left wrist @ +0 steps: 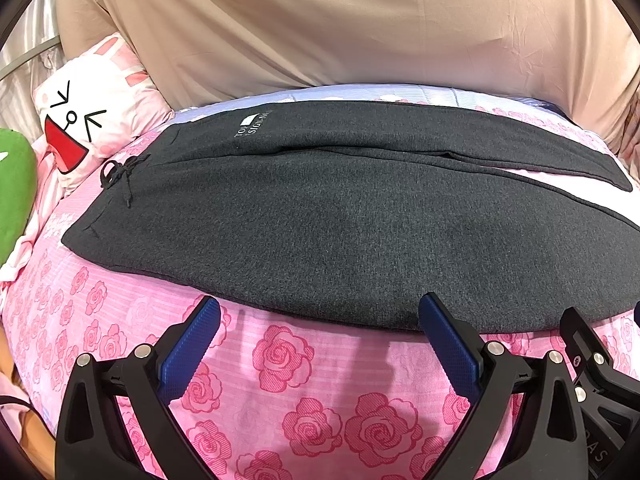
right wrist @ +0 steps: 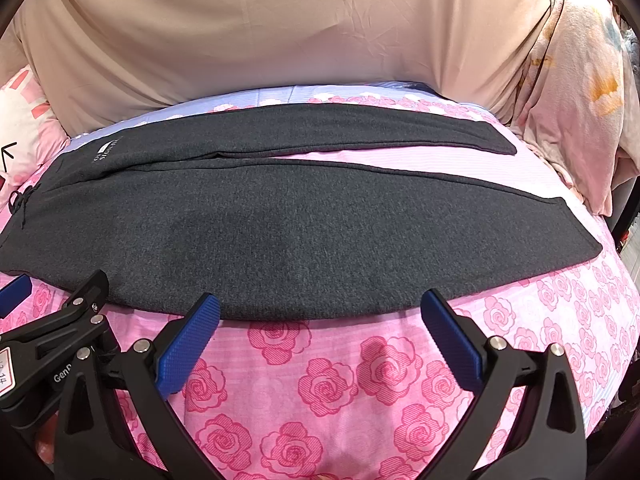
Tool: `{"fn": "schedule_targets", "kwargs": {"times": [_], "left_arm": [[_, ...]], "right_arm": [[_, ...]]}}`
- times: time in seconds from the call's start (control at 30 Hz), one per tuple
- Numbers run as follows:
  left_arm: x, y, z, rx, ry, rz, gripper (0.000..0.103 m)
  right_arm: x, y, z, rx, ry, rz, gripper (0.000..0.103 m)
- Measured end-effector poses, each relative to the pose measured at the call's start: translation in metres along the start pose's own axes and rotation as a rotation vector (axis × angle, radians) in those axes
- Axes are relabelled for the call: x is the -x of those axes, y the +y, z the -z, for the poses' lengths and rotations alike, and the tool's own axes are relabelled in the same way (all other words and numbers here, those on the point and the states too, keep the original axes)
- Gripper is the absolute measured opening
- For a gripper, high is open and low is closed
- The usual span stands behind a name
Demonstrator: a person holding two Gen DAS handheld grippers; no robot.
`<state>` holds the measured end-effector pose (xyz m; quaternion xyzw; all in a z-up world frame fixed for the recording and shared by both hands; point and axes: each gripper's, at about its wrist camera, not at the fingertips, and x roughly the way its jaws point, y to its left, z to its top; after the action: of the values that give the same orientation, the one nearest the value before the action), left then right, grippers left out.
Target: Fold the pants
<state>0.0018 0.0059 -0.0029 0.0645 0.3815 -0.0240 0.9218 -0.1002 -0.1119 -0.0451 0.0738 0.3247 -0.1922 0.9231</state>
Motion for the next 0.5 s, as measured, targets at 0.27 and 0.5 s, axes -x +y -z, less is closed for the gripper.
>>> {"fn": "schedule_targets", "kwargs": {"times": [0.27,0.5], "left_arm": [[-0.0002,-0.0002,0.0002,0.000,0.001,-0.001,0.097],[-0.0003,0.0004,0.0012,0.000,0.002,-0.002,0.097]], "right_arm": [[-0.0001,-0.0002,0.0000,0.001,0.002,0.000,0.098],[-0.0007,-0.0008,0.0001,0.000,0.005,-0.003,0.098]]}}
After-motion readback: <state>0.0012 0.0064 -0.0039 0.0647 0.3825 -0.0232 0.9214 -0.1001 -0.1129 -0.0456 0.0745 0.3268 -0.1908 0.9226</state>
